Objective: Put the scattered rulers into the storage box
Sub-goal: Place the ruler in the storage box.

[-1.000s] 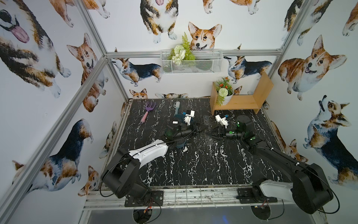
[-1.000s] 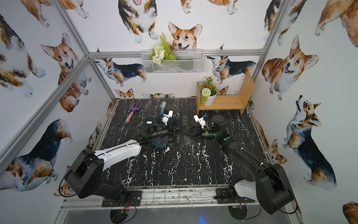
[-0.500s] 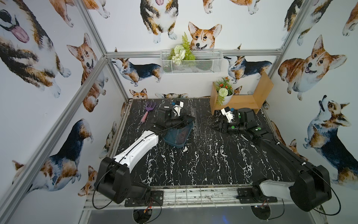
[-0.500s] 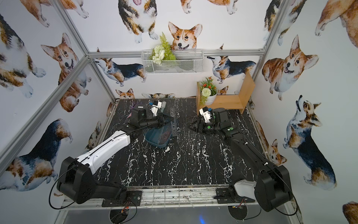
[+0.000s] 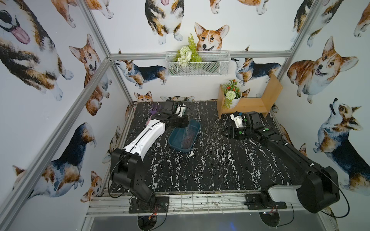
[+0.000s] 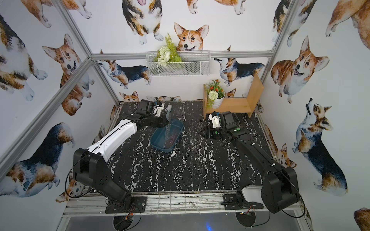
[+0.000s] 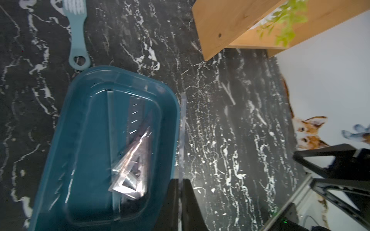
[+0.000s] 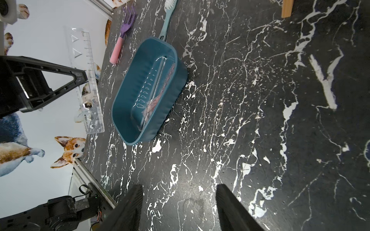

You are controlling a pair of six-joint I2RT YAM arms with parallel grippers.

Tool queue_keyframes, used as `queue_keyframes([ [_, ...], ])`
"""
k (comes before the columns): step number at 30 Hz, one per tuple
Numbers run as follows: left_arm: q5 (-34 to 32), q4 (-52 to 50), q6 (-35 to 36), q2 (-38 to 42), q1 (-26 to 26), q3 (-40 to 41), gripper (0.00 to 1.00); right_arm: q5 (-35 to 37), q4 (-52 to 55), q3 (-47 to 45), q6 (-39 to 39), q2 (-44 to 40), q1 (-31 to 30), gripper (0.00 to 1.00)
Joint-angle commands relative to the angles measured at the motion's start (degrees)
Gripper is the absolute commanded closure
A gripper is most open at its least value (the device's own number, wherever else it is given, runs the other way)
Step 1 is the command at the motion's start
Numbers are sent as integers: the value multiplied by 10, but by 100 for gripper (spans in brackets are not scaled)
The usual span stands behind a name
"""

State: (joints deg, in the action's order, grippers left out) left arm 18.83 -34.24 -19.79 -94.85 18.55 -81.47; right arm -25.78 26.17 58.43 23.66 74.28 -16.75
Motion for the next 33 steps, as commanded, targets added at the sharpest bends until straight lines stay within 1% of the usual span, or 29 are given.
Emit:
queue_keyframes([
  [1, -54, -42, 64, -31, 0, -18, 100, 13, 7, -4, -12, -2, -1, 36],
  [5, -60, -34, 82, -63, 1, -28, 100, 12, 4, -13, -11, -4, -3, 36],
  [11, -35, -13, 110, -108, 7, -38, 100, 11, -1, -25, -5, -8, -8, 36],
  [13, -16, -3, 117, -123, 9, -40, 100, 11, -2, -30, -4, -10, -9, 36],
  [22, 48, 33, 121, -171, 13, -24, 100, 12, 1, -34, -2, -16, -11, 36],
  [26, 53, 42, 123, -180, 14, -13, 100, 14, 4, -34, -3, -21, -11, 36],
  [33, 79, 35, 123, -205, 13, -21, 100, 15, 5, -34, -4, -19, -11, 36],
])
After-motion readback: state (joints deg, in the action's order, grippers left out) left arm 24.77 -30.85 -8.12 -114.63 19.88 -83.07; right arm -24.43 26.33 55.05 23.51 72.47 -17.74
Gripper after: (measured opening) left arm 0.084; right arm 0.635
